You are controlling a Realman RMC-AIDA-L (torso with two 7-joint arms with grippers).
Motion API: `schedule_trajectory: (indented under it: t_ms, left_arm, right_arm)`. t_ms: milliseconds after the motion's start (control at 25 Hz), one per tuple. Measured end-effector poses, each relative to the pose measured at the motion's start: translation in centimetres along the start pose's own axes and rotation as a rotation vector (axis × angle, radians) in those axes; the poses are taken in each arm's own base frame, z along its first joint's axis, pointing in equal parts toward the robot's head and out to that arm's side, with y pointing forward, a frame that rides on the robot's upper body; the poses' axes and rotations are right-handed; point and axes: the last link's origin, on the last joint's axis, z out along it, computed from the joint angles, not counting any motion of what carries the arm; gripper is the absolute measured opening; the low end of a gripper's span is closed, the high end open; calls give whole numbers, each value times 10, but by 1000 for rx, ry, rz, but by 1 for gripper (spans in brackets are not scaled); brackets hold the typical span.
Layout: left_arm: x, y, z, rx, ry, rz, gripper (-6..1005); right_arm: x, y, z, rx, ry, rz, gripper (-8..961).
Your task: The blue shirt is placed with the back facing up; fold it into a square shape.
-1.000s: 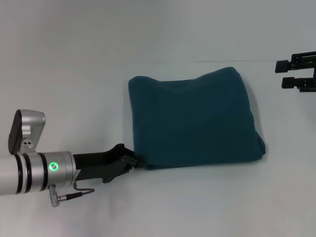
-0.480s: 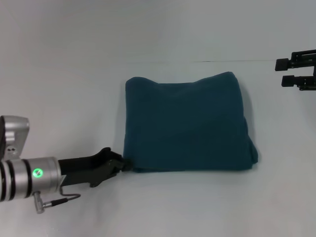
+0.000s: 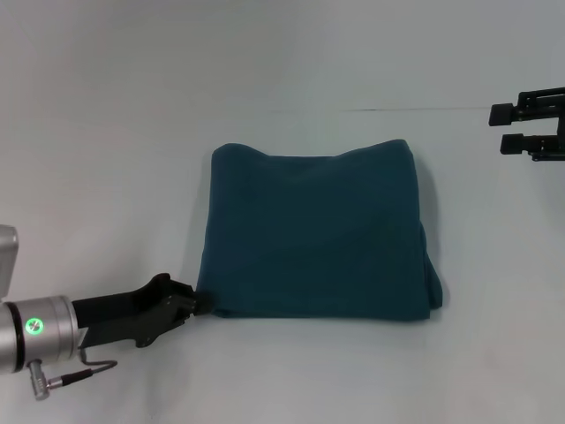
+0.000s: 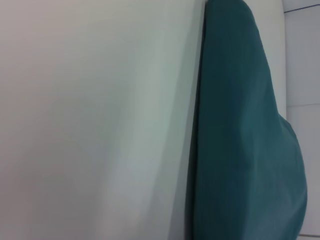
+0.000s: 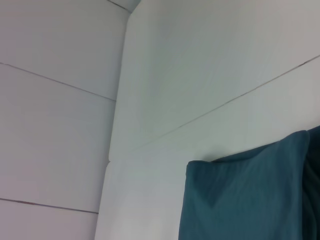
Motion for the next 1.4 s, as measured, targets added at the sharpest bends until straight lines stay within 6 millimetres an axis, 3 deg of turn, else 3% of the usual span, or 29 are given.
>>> schedule_trajectory:
  t_ms: [240,440,640,800,1080,1320,1400]
  left_arm:
    - [0,1,-8,-9,-35,30,44]
    - [5,-3,-32,18,-23,94,48]
    - [23,-4,-76,26,63,194,279]
    - [33,14,-95,-37,58,423,411]
    - [56,57,-88,-37,-79,663,587]
    - [68,96,-63,27,-283,864,719]
    - [70,109,-54,31,-328,913,933]
  right_arm:
    - [1,0,1,-3,5,-1,593]
    - [2,-2,0,2,4,-21,597]
    - [5,-4,0,17,15,-97,603]
    - [11,-18,5,151,88,-232,604]
    - [19,-18,17,164,158,-396,578]
    - [41,-3,52,36,166,-615,544]
    - [49,5,67,3,177,-678,528]
